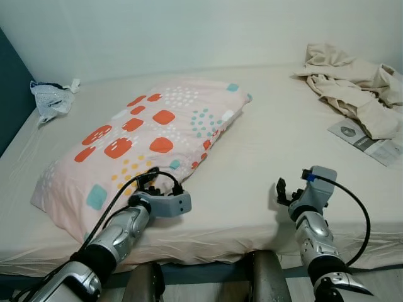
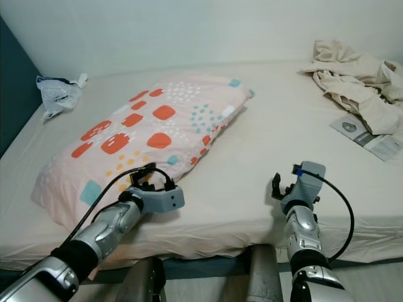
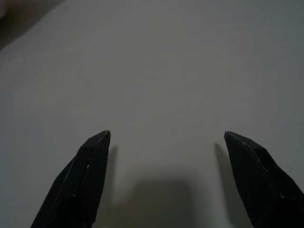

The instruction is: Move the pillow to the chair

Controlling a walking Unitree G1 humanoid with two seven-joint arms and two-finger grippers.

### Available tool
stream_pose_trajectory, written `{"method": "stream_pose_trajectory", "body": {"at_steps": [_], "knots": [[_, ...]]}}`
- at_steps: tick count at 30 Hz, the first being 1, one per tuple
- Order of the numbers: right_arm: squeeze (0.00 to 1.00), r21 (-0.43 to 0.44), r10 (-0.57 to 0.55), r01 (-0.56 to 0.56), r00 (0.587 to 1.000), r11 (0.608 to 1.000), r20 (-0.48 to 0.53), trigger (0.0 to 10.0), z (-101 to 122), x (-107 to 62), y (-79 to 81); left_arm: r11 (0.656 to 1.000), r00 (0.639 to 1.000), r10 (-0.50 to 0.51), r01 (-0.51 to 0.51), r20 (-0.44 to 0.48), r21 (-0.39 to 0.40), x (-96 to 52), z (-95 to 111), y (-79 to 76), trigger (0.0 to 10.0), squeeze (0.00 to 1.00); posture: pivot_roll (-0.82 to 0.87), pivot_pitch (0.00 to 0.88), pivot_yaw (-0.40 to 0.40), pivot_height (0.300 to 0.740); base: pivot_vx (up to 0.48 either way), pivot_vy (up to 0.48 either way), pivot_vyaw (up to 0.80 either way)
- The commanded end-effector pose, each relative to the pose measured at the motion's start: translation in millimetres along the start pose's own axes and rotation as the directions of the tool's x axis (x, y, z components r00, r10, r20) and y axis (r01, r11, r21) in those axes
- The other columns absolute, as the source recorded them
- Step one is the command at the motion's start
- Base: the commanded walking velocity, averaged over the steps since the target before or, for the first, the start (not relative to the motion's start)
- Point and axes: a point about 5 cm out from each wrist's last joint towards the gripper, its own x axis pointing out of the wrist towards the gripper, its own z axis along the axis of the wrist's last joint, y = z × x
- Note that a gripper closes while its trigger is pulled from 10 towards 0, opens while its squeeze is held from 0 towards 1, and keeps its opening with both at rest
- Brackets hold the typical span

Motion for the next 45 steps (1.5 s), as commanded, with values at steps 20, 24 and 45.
{"method": "stream_pose_trajectory", "body": {"at_steps": [20, 24, 45], "knots": [[0.00, 0.002, 0.088, -0.088, 0.995, 0.996, -0.055, 10.0, -15, -5.7, 22.7, 0.990, 0.977, -0.140, 0.137, -0.160, -0.032, -12.3, -47, -17.8, 0.0, 0.02, 0.03, 0.129, 0.043, 0.581, 0.000, 0.000, 0.00], [0.00, 0.000, 0.088, -0.088, 0.995, 0.996, -0.056, 10.0, -14, -5.1, 22.0, 0.990, 0.976, -0.141, 0.134, -0.165, -0.052, -12.1, -47, -18.1, 0.0, 0.00, 0.03, 0.131, 0.042, 0.581, 0.000, 0.000, 0.00], [0.00, -0.004, 0.072, -0.072, 0.996, 0.997, -0.053, 10.0, -11, -3.2, 17.1, 0.956, 0.964, -0.261, 0.250, -0.056, -0.155, -13.4, -35, -28.1, 0.0, 0.00, 0.03, 0.136, 0.041, 0.581, 0.000, 0.000, 0.00]]}}
